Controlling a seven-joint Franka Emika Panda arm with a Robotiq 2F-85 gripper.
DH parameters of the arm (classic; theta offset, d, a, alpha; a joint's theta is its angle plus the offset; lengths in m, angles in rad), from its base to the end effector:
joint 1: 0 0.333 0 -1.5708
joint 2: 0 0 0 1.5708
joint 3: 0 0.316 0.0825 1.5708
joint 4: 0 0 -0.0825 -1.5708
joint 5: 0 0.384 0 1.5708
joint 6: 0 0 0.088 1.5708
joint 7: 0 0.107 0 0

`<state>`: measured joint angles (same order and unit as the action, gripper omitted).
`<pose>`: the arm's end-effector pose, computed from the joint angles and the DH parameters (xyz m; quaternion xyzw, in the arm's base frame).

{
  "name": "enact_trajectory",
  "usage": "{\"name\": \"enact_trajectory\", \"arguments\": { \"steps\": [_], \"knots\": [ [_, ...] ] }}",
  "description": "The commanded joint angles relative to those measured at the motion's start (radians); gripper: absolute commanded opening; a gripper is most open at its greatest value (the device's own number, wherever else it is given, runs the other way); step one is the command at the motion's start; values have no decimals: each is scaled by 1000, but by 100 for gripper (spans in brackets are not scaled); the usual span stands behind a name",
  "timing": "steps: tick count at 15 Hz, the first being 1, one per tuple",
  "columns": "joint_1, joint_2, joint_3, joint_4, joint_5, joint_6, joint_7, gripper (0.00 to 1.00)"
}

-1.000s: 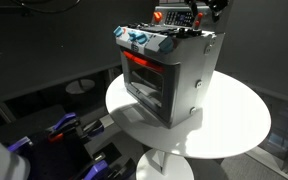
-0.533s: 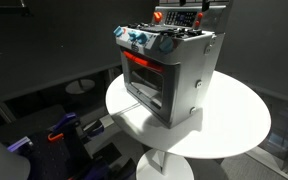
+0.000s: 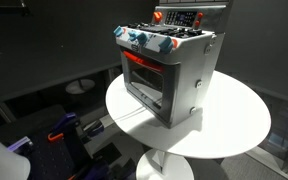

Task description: Press the top right orange button on the stove

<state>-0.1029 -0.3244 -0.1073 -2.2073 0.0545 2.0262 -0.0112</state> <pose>0.4605 -0.0991 0.5253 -0.9908 0.1076 -0.0747 0.0344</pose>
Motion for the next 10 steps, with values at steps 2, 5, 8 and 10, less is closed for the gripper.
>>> {"name": "enact_trajectory", "arguments": {
  "steps": [2,5,8,10],
  "knots": [
    [-12,-94,-6,-27,-49,-111,-19,100],
    [-6,-77,-5,-16,-35,-112,0,100],
    [-6,-79,-5,-22,-35,-114,0,100],
    [-6,-75,-5,-22,-35,-113,0,100]
  ]
}}
